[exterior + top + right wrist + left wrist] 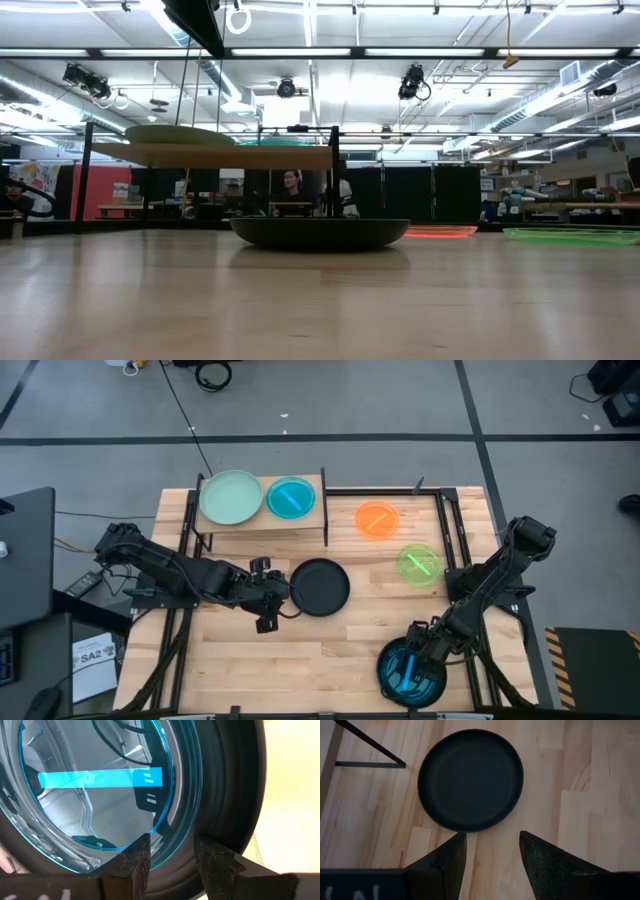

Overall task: Place and stack plates onto a shelf
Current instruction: Stack the blue plate on top of the blue plate on the shelf

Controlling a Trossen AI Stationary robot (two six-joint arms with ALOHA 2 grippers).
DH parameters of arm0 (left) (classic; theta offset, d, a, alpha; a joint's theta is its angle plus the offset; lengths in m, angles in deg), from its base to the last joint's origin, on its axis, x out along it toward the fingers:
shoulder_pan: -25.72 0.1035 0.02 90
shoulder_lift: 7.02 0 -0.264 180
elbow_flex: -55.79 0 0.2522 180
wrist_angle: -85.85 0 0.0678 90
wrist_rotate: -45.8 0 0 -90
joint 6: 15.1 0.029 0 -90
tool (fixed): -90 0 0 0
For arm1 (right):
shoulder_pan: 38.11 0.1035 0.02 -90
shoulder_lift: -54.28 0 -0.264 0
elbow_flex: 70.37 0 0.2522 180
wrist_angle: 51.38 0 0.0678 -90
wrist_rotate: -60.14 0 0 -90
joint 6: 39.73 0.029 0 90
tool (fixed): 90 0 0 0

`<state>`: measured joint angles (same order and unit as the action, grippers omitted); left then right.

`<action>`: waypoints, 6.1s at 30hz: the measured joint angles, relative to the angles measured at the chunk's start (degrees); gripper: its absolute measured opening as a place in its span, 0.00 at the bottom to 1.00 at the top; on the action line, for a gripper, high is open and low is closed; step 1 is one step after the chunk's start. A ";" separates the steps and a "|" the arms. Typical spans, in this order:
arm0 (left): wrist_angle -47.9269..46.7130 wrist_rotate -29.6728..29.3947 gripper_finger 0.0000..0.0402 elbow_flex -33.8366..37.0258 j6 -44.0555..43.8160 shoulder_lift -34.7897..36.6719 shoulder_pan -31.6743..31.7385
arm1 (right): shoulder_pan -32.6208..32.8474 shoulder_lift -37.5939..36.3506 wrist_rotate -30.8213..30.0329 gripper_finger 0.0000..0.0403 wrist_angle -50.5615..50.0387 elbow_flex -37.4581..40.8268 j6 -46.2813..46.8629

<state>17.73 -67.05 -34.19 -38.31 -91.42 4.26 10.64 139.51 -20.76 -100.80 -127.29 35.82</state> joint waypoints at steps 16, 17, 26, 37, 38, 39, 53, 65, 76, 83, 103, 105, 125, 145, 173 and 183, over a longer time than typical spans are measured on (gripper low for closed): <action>0.10 0.00 0.47 0.00 -0.01 0.00 0.00 | 0.00 0.00 1.31 0.33 -0.08 0.00 1.42; 0.10 0.00 0.47 0.00 -0.01 0.00 0.00 | 0.00 0.00 1.31 0.31 -0.08 0.00 1.42; 0.12 0.00 0.47 0.00 -0.03 0.00 -0.02 | 0.00 0.00 1.31 0.14 -0.10 0.00 1.29; 0.12 0.00 0.47 0.00 -0.05 0.02 -0.01 | -0.02 0.00 1.38 0.02 -0.16 0.00 1.27; 0.12 0.00 0.47 0.00 -0.05 0.02 -0.02 | -0.02 0.00 1.41 0.02 -0.18 0.00 1.27; 0.12 0.02 0.47 0.00 -0.05 0.02 0.00 | -0.02 0.00 1.49 0.02 -0.25 0.00 1.27; 0.10 0.02 0.47 0.00 -0.06 0.02 0.00 | -1.57 -3.50 4.19 0.01 -1.14 0.04 2.52; -3.36 4.46 0.47 0.00 0.06 0.02 -0.81 | -9.78 -16.73 4.04 0.01 -1.37 0.04 2.50; -4.01 -2.54 0.47 1.15 -1.99 0.09 -10.29 | -23.37 -26.19 -1.01 0.01 0.12 0.04 -2.25; -1.02 -7.17 0.47 9.79 -13.73 0.50 -15.64 | -33.09 -26.19 -1.98 0.01 1.30 -4.50 -12.31; 30.74 -7.61 0.47 31.90 -18.35 0.44 -18.86 | -64.67 -2.99 2.15 0.01 1.32 -40.94 -41.30; 31.97 -8.10 0.47 32.19 -18.17 0.44 -18.86 | -67.21 0.78 3.77 0.01 1.38 -45.13 -42.90; 34.04 -9.09 0.47 32.65 -18.07 0.42 -18.86 | -82.65 28.36 14.18 0.01 -0.67 -66.36 -43.75; 34.24 -9.09 0.47 32.65 -17.97 0.42 -18.86 | -83.95 29.00 8.38 0.01 -2.74 -66.27 -44.68; 34.35 -9.09 0.47 32.63 -18.04 0.42 -18.85 | -81.44 29.02 3.78 0.03 -3.73 -66.20 -47.25; 34.41 -9.08 0.47 32.63 -18.04 0.42 -18.86 | -81.44 29.02 2.47 0.08 -3.66 -66.20 -47.25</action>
<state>52.14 -76.14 -1.56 -56.36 -91.00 -14.60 -70.80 168.54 -18.29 -104.46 -193.50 -11.43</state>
